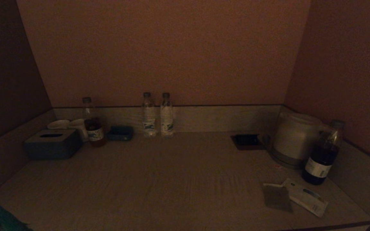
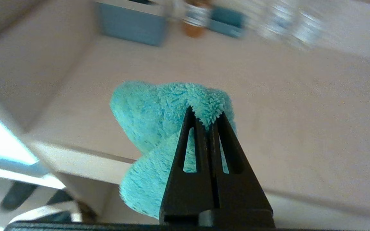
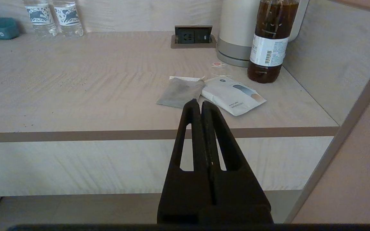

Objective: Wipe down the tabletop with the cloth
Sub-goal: Sweep the stains on the table, then place the tablecloth

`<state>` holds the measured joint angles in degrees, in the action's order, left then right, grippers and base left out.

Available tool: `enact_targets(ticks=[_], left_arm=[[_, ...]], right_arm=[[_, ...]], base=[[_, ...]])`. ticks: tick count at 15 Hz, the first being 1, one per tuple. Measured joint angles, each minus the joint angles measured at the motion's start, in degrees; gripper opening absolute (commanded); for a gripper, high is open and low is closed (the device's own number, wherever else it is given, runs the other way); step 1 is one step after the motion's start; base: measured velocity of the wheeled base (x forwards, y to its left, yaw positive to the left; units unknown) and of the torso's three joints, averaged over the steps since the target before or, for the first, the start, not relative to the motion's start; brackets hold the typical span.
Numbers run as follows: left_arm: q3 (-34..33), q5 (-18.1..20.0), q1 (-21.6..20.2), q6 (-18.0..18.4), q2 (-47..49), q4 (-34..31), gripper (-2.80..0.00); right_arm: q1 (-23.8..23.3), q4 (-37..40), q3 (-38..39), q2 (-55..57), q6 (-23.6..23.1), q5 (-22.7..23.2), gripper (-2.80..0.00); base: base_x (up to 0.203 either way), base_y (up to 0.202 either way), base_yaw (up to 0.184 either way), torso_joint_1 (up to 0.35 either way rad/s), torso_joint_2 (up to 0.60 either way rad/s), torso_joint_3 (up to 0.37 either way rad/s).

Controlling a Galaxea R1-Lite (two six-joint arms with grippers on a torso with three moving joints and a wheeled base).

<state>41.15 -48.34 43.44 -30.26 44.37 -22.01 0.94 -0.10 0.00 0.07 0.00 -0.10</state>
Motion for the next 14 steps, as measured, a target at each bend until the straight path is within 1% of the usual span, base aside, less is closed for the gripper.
enact_targets(ticks=[2,3,5,8,9,10,12,14], left_arm=[[-0.8,-1.8,-4.2,0.0,-0.2,0.2,-2.8],[-1.1,-2.3,-5.5,-0.1,-0.4,0.2,-2.8],[-1.6,-2.7,-9.3,-0.1,-1.5,0.9,-2.8],[-3.2,-3.0,-19.7,0.0,-5.5,4.2,-2.8],[-3.9,-3.1,-22.8,0.0,-7.5,5.0,-2.8],[-4.4,-3.1,-24.9,0.1,-9.5,5.5,-2.8],[-5.1,-3.0,-27.5,0.6,-12.4,6.5,-2.8],[-6.4,-2.7,-29.6,2.7,-15.9,9.2,-2.8]], right_arm=[[0.0,0.0,0.0,0.0,0.0,0.0,-2.8],[0.0,0.0,0.0,0.0,0.0,0.0,-2.8],[0.0,0.0,0.0,0.0,0.0,0.0,-2.8],[0.0,0.0,0.0,0.0,0.0,0.0,-2.8],[0.0,0.0,0.0,0.0,0.0,0.0,-2.8],[0.0,0.0,0.0,0.0,0.0,0.0,-2.8],[0.0,0.0,0.0,0.0,0.0,0.0,-2.8],[0.0,0.0,0.0,0.0,0.0,0.0,-2.8]], base=[[0.0,0.0,0.0,0.0,0.0,0.0],[0.0,0.0,0.0,0.0,0.0,0.0],[0.0,0.0,0.0,0.0,0.0,0.0],[0.0,0.0,0.0,0.0,0.0,0.0],[0.0,0.0,0.0,0.0,0.0,0.0],[0.0,0.0,0.0,0.0,0.0,0.0],[0.0,0.0,0.0,0.0,0.0,0.0],[0.0,0.0,0.0,0.0,0.0,0.0]])
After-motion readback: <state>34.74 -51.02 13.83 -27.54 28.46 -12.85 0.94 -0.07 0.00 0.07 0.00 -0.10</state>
